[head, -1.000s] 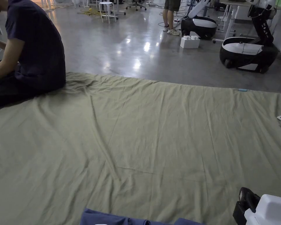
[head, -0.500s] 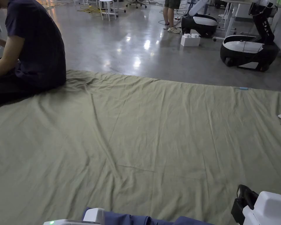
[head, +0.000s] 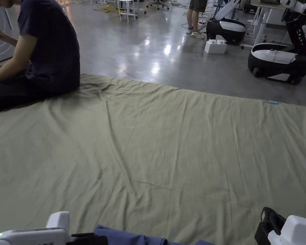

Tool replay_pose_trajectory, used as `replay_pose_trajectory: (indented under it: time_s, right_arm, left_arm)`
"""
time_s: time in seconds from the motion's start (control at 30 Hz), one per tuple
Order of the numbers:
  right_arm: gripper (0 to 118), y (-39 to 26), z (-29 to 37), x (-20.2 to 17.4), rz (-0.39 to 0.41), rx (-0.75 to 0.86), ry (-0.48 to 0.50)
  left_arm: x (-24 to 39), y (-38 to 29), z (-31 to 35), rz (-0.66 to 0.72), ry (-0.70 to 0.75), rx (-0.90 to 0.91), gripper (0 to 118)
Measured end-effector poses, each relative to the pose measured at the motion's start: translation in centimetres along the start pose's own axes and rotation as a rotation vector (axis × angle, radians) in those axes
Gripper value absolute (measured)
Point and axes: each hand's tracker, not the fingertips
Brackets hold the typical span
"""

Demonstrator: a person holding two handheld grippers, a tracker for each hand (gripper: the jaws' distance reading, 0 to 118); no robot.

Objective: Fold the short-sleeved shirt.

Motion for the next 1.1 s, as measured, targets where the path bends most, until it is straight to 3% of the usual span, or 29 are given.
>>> replay_pose_trajectory:
  time_s: [0.07, 0.2, 0.23, 0.53, 0.57, 0.63, 0.67, 0.77, 1.0, 1.1]
  right_arm:
    - [3, 0.0, -0.1, -0.2, 0.003, -0.002, 0.005]
    - [3, -0.1, -0.4, -0.6, 0.005, -0.011, 0.013]
    - [3, -0.2, -0.4, -0.8, 0.004, -0.013, 0.016]
    - [3, -0.3, -0.2, -1.3, 0.02, -0.025, 0.015]
    - [3, -0.3, -0.2, -1.2, 0.02, -0.025, 0.013]
    - [3, -0.2, -0.1, -1.0, 0.021, -0.025, 0.004]
    - [3, -0.1, -0.1, -1.0, 0.021, -0.025, 0.001]
    - [3, 0.0, 0.0, -0.8, 0.02, -0.026, -0.004]
    - [3, 0.0, 0.0, -0.8, 0.024, -0.03, -0.004]
    - [3, 0.1, -0.1, -0.8, 0.024, -0.029, 0.001]
  left_arm:
    - [-2.4, 0.2, 1.0, -0.013, 0.006, 0.02, 12]
    - [-6.7, 0.5, 0.4, 0.086, -0.008, -0.05, 63]
    - [-7.5, 0.5, -0.1, 0.119, -0.039, -0.056, 64]
    - [-9.7, -1.0, -6.3, 0.34, -0.32, -0.123, 62]
    - [-9.5, -1.0, -6.6, 0.322, -0.3, -0.113, 56]
    - [-8.7, -0.8, -7.2, 0.279, -0.264, -0.12, 23]
    - [-8.0, -1.0, -7.4, 0.236, -0.193, -0.135, 17]
    - [-7.4, -1.0, -7.1, 0.168, -0.15, -0.134, 14]
    - [-5.8, 0.4, -3.3, 0.175, -0.222, -0.064, 11]
    - [-5.1, 2.0, -0.7, 0.146, -0.167, -0.031, 11]
